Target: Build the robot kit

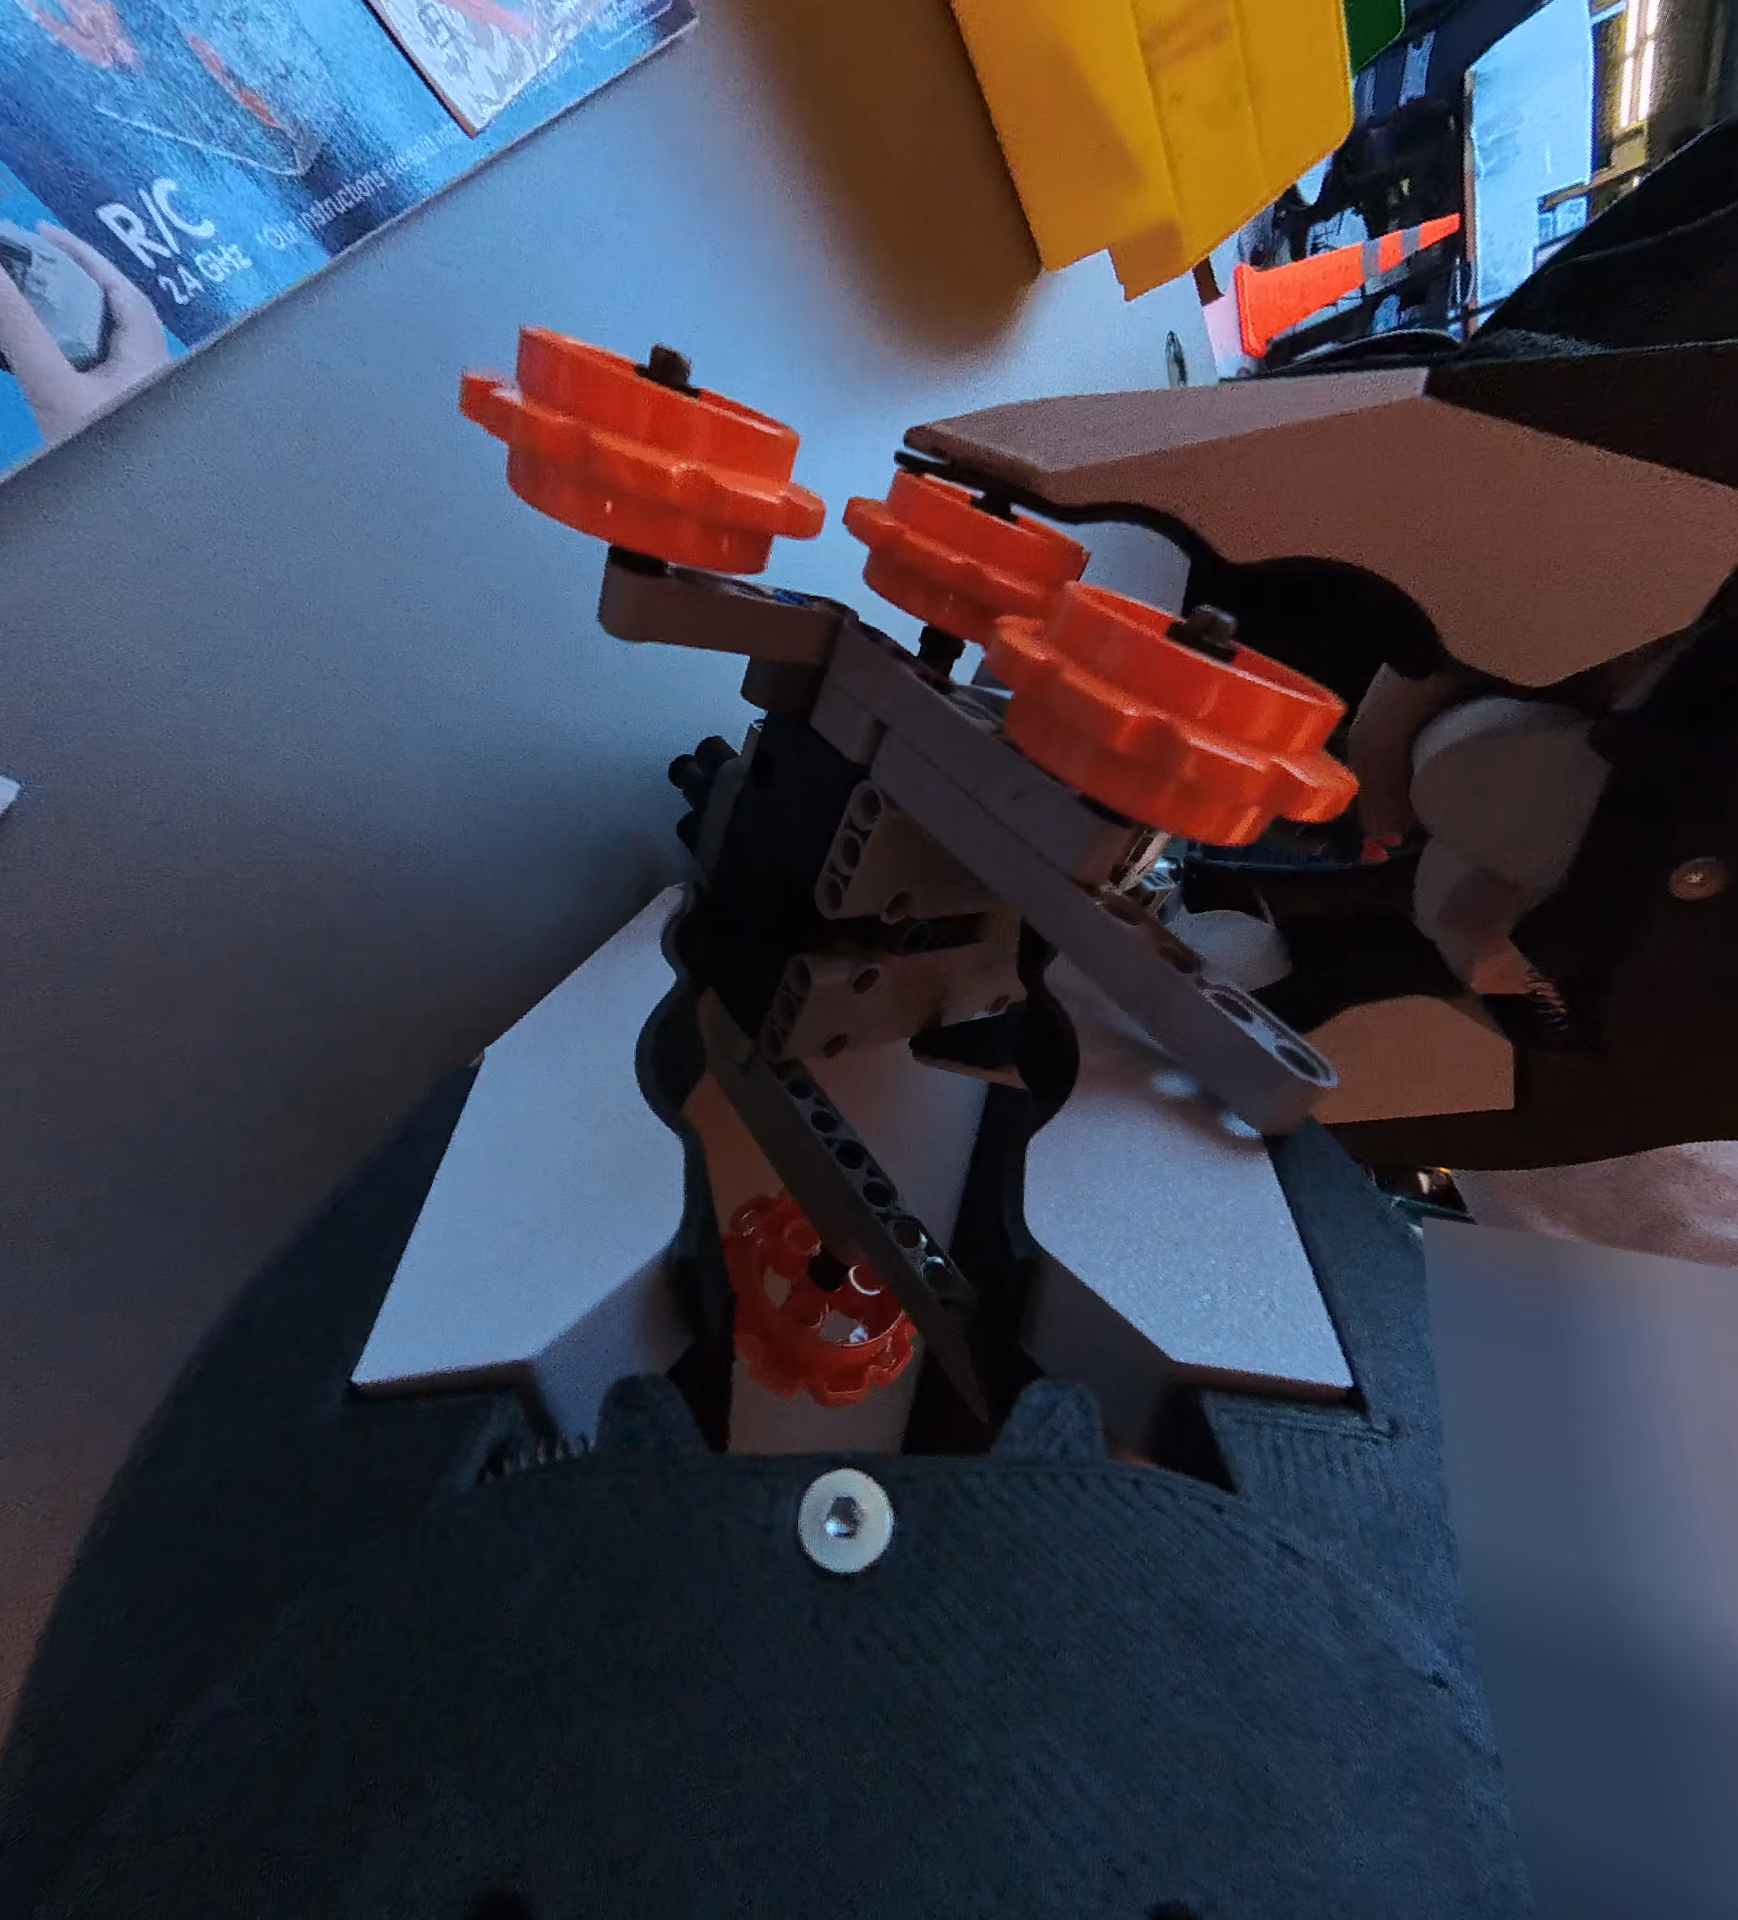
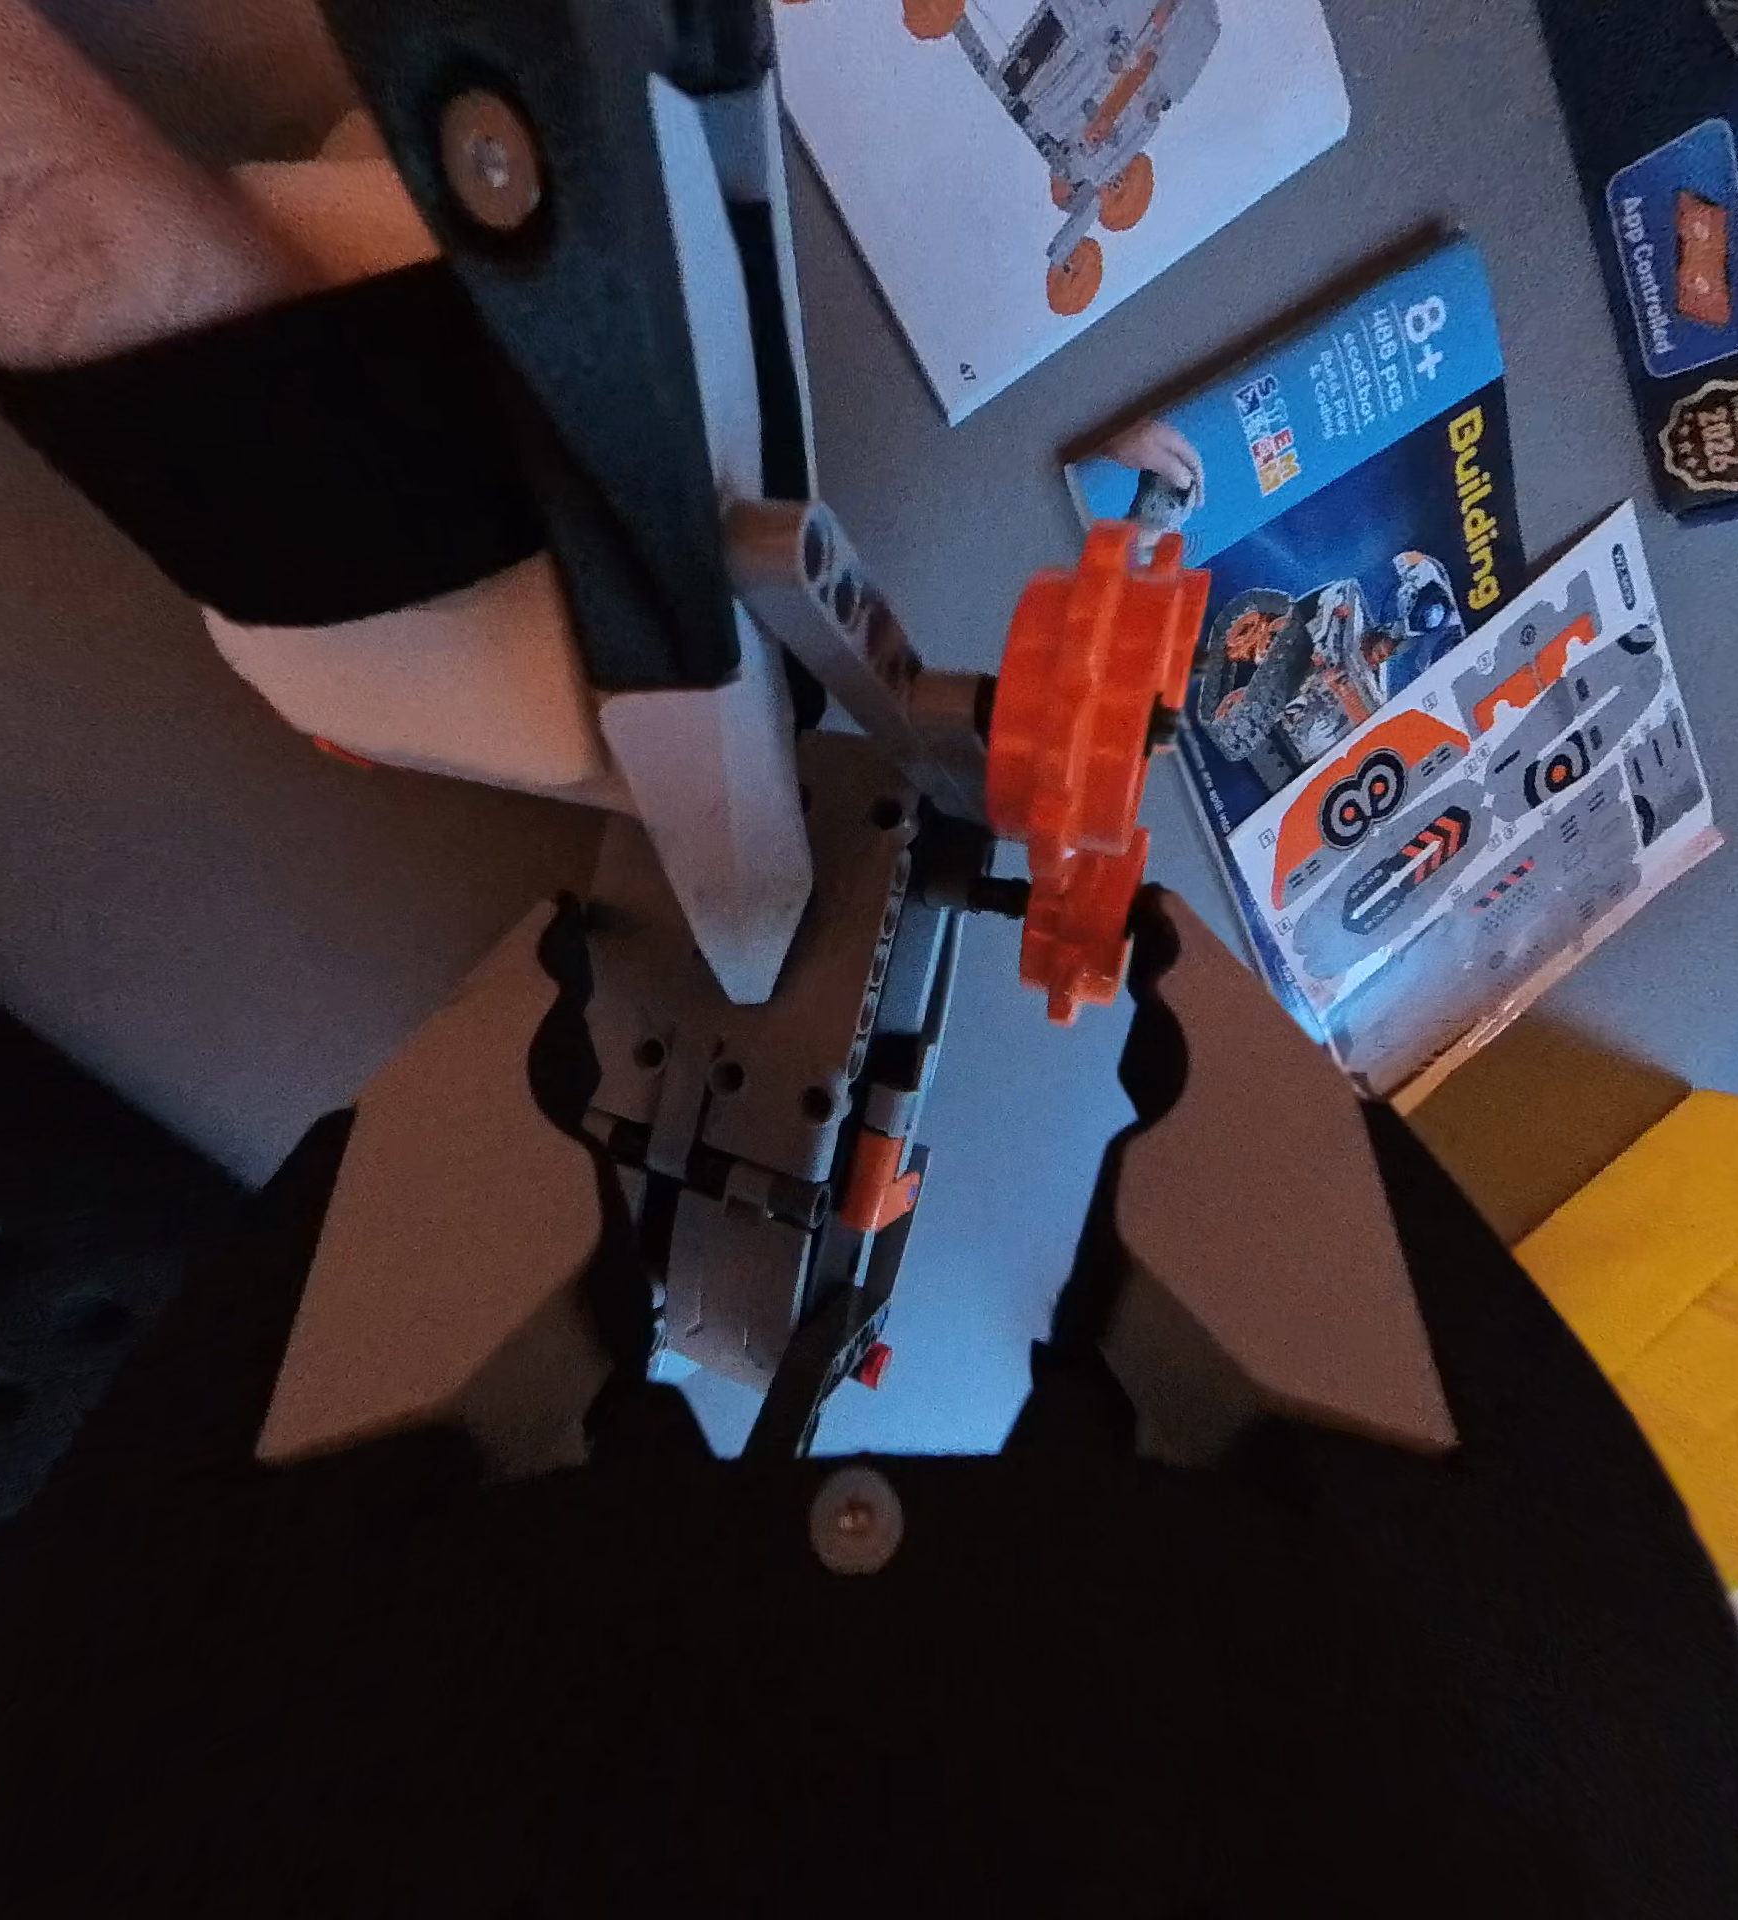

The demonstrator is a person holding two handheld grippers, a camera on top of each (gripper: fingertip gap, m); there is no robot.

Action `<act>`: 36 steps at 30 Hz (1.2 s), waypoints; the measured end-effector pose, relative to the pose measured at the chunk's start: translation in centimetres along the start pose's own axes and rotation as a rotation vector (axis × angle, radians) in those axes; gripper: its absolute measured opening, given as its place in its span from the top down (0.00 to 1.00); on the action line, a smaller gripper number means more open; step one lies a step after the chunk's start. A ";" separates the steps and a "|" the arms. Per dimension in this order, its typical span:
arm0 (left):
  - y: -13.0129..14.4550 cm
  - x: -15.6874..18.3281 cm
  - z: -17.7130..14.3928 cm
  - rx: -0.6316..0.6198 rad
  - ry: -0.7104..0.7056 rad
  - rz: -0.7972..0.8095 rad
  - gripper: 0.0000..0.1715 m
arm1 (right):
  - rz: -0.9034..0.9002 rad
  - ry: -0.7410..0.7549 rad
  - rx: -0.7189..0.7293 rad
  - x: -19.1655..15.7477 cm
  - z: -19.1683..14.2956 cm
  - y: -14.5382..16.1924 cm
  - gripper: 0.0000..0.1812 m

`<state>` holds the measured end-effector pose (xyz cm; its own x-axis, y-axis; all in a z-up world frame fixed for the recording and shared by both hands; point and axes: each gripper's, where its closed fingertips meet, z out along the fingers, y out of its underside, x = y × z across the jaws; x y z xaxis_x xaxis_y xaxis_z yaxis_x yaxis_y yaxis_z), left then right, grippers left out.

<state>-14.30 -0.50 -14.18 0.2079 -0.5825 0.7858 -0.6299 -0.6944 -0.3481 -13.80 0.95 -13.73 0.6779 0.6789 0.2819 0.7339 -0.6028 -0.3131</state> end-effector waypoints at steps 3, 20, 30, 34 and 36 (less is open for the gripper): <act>0.2 0.0 0.1 -0.001 -0.002 0.009 0.65 | -0.043 0.022 -0.036 -0.2 0.1 0.2 0.41; -0.2 0.0 0.3 0.022 0.015 -0.035 0.64 | -0.118 0.122 -0.119 0.3 0.9 0.6 0.39; -0.4 0.0 0.7 0.008 -0.001 -0.021 0.67 | -0.155 0.094 -0.154 0.4 1.1 0.8 0.41; -0.4 0.0 0.7 0.011 0.010 -0.016 0.67 | -0.148 0.088 -0.141 0.4 1.1 0.8 0.40; -0.3 0.1 0.7 0.019 0.011 0.001 0.67 | -0.135 0.089 -0.116 0.3 1.1 0.7 0.39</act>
<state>-13.56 -0.63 -14.36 0.1990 -0.5786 0.7910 -0.6155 -0.7019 -0.3585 -13.07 1.21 -14.88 0.5705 0.7200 0.3952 0.8148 -0.5565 -0.1623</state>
